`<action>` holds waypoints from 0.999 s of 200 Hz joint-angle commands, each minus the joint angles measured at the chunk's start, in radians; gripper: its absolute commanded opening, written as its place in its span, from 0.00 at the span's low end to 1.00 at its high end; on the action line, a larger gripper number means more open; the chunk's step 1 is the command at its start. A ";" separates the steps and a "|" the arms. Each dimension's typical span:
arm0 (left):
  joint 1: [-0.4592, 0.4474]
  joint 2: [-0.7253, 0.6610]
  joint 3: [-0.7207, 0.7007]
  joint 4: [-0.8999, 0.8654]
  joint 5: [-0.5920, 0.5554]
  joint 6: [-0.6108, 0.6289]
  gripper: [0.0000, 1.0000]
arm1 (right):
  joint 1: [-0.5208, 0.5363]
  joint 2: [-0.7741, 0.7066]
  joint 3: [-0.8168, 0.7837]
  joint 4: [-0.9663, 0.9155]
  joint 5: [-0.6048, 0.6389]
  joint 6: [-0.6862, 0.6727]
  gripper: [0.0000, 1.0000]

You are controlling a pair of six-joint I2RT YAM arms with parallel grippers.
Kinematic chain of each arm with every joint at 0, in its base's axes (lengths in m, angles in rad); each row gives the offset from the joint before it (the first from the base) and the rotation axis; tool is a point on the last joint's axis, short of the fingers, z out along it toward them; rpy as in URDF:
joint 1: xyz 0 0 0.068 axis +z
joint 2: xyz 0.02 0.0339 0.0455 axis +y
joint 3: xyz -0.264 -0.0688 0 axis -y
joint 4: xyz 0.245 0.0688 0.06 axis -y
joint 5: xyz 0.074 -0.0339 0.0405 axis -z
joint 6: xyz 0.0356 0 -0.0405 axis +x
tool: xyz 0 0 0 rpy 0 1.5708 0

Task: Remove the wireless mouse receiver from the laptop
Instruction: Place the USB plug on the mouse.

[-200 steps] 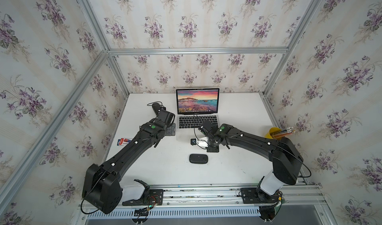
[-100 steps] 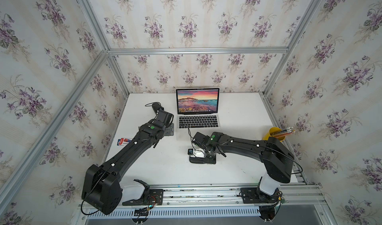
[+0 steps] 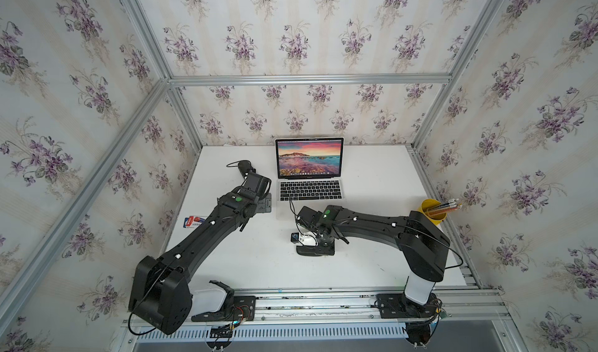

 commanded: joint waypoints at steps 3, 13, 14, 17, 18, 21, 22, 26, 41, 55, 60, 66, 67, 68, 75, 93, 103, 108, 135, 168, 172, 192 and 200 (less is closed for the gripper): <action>0.004 0.007 0.000 0.027 0.006 0.005 0.99 | 0.000 0.000 0.000 -0.033 0.017 -0.006 0.00; 0.004 0.009 -0.001 0.028 0.008 0.005 0.99 | 0.000 0.000 0.000 -0.038 0.020 -0.004 0.00; 0.004 0.010 -0.001 0.027 0.008 0.006 0.99 | 0.000 0.000 0.000 -0.038 0.021 -0.004 0.00; 0.004 0.010 -0.001 0.027 0.008 0.006 0.99 | 0.000 0.001 -0.001 -0.041 0.022 -0.004 0.00; 0.004 0.010 -0.001 0.028 0.008 0.006 0.99 | 0.000 0.000 -0.001 -0.040 0.022 -0.003 0.00; 0.005 0.011 -0.001 0.028 0.011 0.007 0.99 | 0.000 0.001 -0.001 -0.042 0.023 -0.004 0.00; 0.006 0.011 0.000 0.028 0.010 0.007 0.99 | 0.000 0.001 -0.001 -0.042 0.023 -0.004 0.00; 0.005 0.013 -0.001 0.029 0.012 0.006 0.99 | 0.000 0.001 -0.003 -0.043 0.024 -0.003 0.00; 0.005 0.014 -0.001 0.029 0.014 0.008 0.99 | 0.000 0.004 -0.003 -0.040 0.023 -0.003 0.00; 0.008 0.016 -0.002 0.029 0.015 0.007 0.99 | 0.001 0.007 -0.003 -0.034 0.019 -0.003 0.00; 0.007 0.016 -0.003 0.030 0.016 0.008 0.99 | 0.000 0.010 -0.001 -0.032 0.017 -0.004 0.00; 0.009 0.015 -0.003 0.030 0.016 0.008 0.99 | 0.000 0.013 -0.001 -0.030 0.017 -0.004 0.00; 0.009 0.015 -0.003 0.030 0.016 0.008 0.99 | 0.000 0.013 0.000 -0.030 0.017 -0.005 0.00; 0.009 0.015 -0.003 0.031 0.016 0.007 0.99 | 0.000 0.014 0.000 -0.030 0.017 -0.005 0.00; 0.009 0.015 -0.003 0.030 0.016 0.008 0.99 | 0.000 0.019 0.002 -0.028 0.018 -0.004 0.00; 0.009 0.014 -0.003 0.030 0.017 0.009 0.99 | 0.000 0.029 0.007 -0.029 0.019 -0.006 0.00; 0.010 0.012 -0.004 0.031 0.017 0.008 0.99 | 0.000 0.032 0.009 -0.029 0.020 -0.006 0.00; 0.010 0.012 -0.004 0.030 0.017 0.009 0.99 | 0.000 0.033 0.011 -0.029 0.020 -0.006 0.00; 0.011 0.012 -0.005 0.030 0.019 0.009 0.99 | 0.001 0.037 0.015 -0.030 0.023 -0.005 0.00; 0.016 0.012 -0.006 0.032 0.021 0.009 0.99 | 0.000 0.040 0.017 -0.036 0.025 -0.004 0.00; 0.015 0.011 -0.006 0.032 0.021 0.009 0.99 | 0.000 0.041 0.016 -0.036 0.025 -0.003 0.00; 0.016 0.011 -0.007 0.033 0.023 0.010 0.99 | 0.001 0.047 0.017 -0.039 0.034 0.001 0.10; 0.016 0.012 -0.007 0.033 0.024 0.010 0.99 | 0.000 0.050 0.017 -0.041 0.041 0.002 0.14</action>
